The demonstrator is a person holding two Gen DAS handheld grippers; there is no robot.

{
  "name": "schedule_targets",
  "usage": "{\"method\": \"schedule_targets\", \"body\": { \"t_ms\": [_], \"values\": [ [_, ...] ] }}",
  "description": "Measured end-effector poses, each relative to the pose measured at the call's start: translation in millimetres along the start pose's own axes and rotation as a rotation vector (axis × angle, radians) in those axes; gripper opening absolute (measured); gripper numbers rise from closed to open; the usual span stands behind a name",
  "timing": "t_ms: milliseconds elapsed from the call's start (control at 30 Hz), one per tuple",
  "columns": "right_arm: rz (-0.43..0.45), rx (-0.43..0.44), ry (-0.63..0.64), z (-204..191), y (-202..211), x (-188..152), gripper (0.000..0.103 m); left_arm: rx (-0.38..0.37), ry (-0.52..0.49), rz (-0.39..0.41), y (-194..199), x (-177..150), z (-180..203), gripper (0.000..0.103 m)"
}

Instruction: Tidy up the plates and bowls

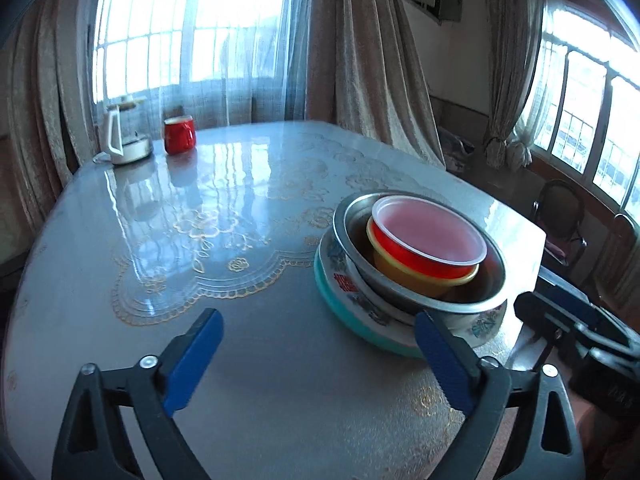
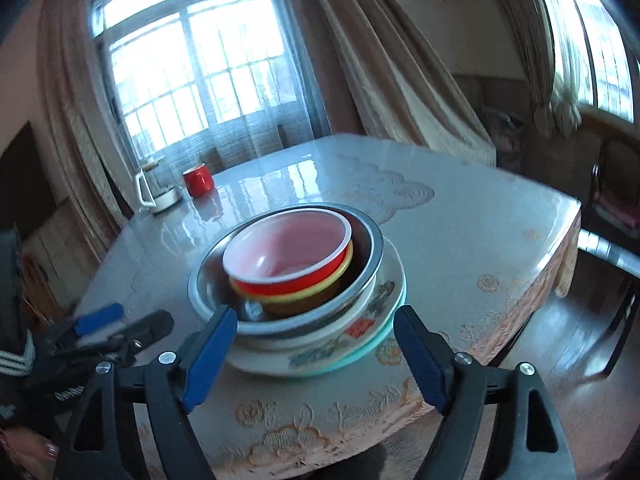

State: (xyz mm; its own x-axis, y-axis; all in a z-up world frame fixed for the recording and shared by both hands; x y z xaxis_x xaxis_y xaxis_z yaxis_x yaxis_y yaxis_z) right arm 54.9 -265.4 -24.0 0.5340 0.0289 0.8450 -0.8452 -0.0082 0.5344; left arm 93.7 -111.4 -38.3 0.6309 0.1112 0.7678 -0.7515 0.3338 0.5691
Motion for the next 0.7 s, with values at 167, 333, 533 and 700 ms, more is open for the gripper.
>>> {"method": "schedule_targets", "body": {
  "t_ms": [167, 333, 533, 700],
  "values": [
    [0.018, -0.024, -0.045, -4, 8, -19, 0.084, 0.040, -0.083, 0.072, 18, -11, 3, 0.103],
    [0.025, -0.076, -0.026, -9, 14, -37, 0.084, 0.019, -0.034, 0.047, 24, -20, -3, 0.103],
    [0.056, -0.084, 0.009, -21, 26, -49, 0.084, 0.043, -0.018, 0.089, 35, -25, -8, 0.103],
    [0.036, -0.077, -0.003, -23, 25, -54, 0.084, 0.091, -0.022, 0.128, 43, -31, -16, 0.103]
  ]
}}
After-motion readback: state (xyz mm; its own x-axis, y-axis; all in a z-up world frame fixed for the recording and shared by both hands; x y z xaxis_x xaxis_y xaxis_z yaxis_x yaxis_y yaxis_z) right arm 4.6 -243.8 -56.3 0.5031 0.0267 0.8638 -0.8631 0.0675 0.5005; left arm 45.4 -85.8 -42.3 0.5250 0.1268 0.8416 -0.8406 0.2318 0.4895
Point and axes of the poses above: each gripper's, at about its wrist camera, not at the fingertips, and y roughly against the way its jaws point, z to its right, x to its top, the point moved 7 cm from there along -y, roughly the way its jaws point, and after that the axes turned 14 degrees about y, right-handed, at the moved point
